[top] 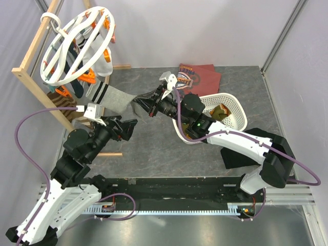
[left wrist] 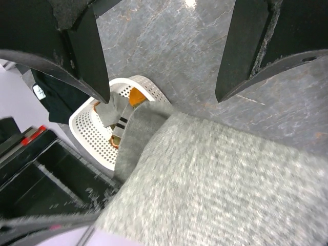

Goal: Remove the socks clipped to the hanger

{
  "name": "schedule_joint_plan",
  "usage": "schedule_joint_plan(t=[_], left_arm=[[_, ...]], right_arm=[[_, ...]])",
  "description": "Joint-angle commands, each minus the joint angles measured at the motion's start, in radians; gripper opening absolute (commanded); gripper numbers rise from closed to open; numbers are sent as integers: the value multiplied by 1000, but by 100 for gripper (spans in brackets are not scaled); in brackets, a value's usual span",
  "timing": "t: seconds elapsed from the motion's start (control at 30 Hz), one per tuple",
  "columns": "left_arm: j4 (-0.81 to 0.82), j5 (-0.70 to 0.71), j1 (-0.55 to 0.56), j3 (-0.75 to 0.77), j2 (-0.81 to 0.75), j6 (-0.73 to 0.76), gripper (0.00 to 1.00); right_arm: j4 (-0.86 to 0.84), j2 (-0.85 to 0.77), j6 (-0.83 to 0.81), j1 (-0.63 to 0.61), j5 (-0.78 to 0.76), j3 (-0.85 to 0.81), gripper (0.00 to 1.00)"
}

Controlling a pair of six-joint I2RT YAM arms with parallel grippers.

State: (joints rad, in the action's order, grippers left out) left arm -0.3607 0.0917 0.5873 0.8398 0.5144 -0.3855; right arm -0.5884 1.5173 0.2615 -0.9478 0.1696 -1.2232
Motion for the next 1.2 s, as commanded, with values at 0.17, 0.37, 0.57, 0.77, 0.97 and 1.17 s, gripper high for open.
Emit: schedule_joint_plan(t=[0.17,0.37,0.57,0.77,0.97,1.17], left_arm=[[51,-26,5,-82,-71,-27,91],[74,-43,3,-103,-86,-13,93],[97,-61,3,-145,-97,-30,80],[109,-67,3,-153,-117,-7,25],[108,-67,3,-160,-123,-9,2],[37,-43,5,-111,-122,-41,26]], right_arm=[[-8,3,151,-71,90,-52,0],[-19,30,173,-124,64,-50,0],[-27,41,186,-144,38,-48,0],[-1,52,182,-143,30,-65,0],[47,34,160,-146,31,-68,0],[101,9,81,-144,-64,-73,0]])
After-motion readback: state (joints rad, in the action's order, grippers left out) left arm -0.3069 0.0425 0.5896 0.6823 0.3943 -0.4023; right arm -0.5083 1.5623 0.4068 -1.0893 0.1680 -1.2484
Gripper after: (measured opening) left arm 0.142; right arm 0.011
